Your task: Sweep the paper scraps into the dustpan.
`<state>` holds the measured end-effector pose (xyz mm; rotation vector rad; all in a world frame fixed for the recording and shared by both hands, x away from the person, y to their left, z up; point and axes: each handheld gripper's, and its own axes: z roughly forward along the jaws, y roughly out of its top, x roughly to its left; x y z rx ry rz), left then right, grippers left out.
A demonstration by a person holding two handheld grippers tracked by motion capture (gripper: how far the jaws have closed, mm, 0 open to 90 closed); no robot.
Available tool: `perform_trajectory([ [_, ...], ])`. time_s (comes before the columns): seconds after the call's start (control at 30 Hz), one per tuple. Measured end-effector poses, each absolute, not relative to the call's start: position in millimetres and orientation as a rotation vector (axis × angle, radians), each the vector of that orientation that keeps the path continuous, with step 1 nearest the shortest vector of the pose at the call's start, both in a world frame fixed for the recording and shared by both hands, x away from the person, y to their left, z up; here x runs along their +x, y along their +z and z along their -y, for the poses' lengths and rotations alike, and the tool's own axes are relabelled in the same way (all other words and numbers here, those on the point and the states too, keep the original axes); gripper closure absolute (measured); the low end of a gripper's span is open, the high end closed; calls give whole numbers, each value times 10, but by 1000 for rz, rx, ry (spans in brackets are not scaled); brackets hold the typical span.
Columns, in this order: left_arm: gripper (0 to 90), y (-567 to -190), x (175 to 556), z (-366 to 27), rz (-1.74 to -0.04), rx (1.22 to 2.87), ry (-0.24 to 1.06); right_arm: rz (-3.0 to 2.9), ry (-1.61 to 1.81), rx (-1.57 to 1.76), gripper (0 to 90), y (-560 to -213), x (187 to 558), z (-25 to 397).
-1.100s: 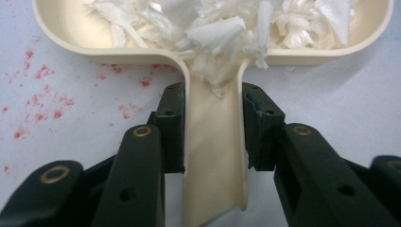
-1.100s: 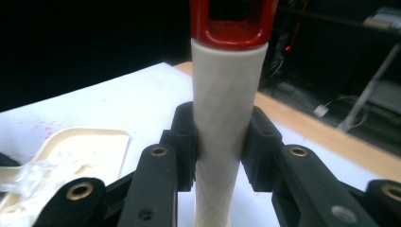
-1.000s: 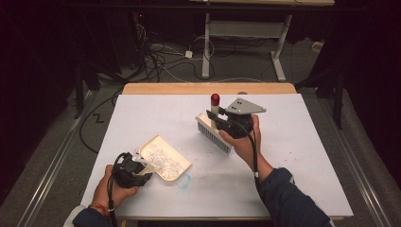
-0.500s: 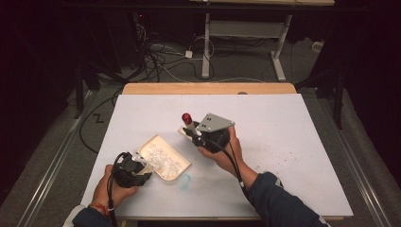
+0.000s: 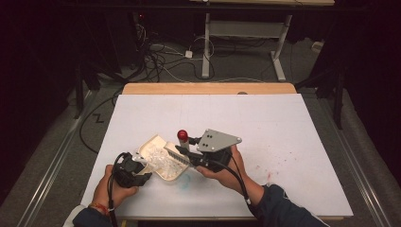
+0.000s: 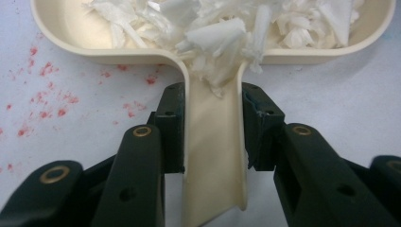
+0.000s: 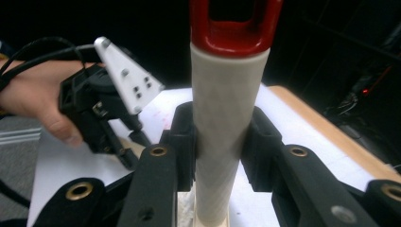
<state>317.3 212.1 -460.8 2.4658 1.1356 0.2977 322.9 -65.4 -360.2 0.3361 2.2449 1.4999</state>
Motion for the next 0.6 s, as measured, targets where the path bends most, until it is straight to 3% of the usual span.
perform_trajectory([
  [0.6,630,-4610,3175,-2121,-1158,2448,303,-2142,1559,528,700,-3365,3323,1546],
])
